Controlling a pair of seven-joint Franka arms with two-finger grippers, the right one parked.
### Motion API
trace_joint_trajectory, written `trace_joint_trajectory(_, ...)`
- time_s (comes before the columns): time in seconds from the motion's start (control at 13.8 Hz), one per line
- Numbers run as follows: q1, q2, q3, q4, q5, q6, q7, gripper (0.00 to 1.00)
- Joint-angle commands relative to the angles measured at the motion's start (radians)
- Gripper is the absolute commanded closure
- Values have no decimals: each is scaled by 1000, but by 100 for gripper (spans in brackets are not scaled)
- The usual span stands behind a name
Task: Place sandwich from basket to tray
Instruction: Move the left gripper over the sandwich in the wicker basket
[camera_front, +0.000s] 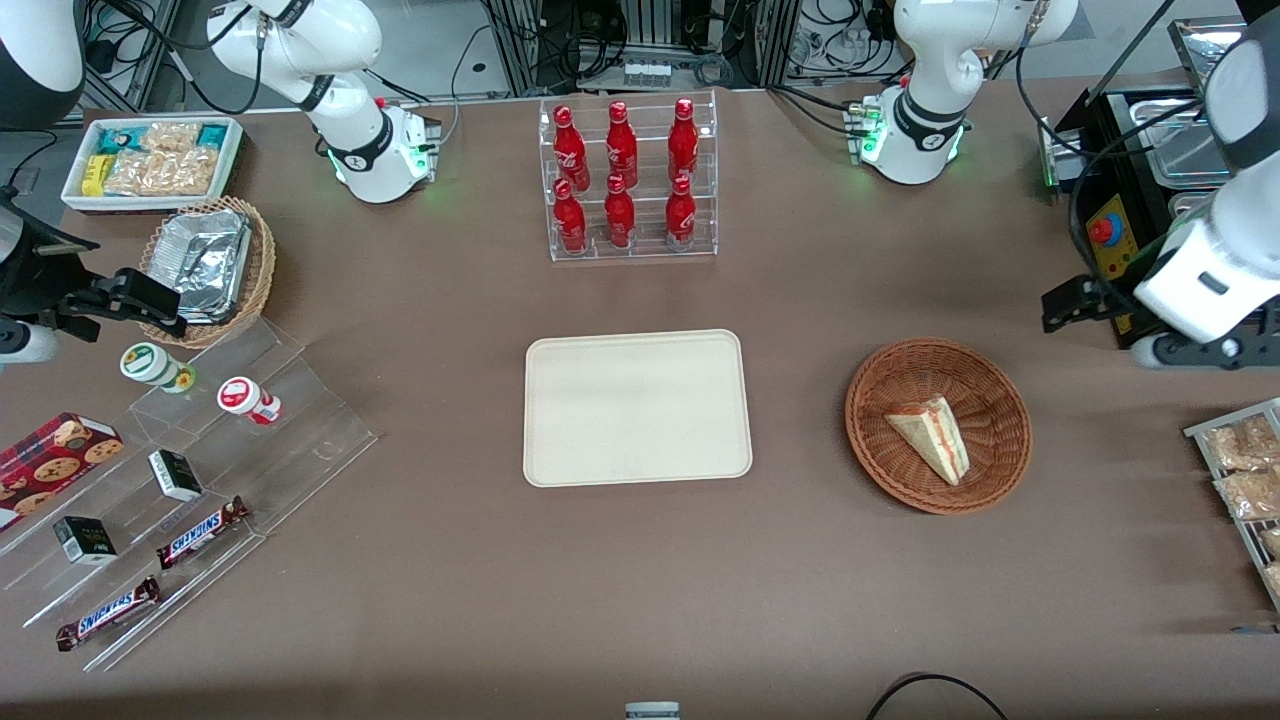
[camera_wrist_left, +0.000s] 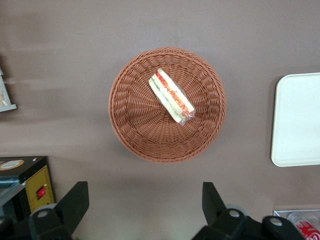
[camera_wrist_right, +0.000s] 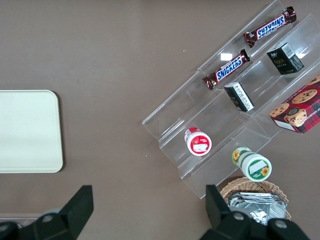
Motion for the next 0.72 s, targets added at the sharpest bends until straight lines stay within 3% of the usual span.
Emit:
trace_joint_trajectory(0.0, -13, -18, -10, -117, 9, 121, -101, 0)
trace_joint_trajectory(0.51, -15, -11, -68, -421, 15, 554, -526, 0)
trace_joint_trajectory(0.65, -15, 8, -76, -482, 15, 638, -566, 0)
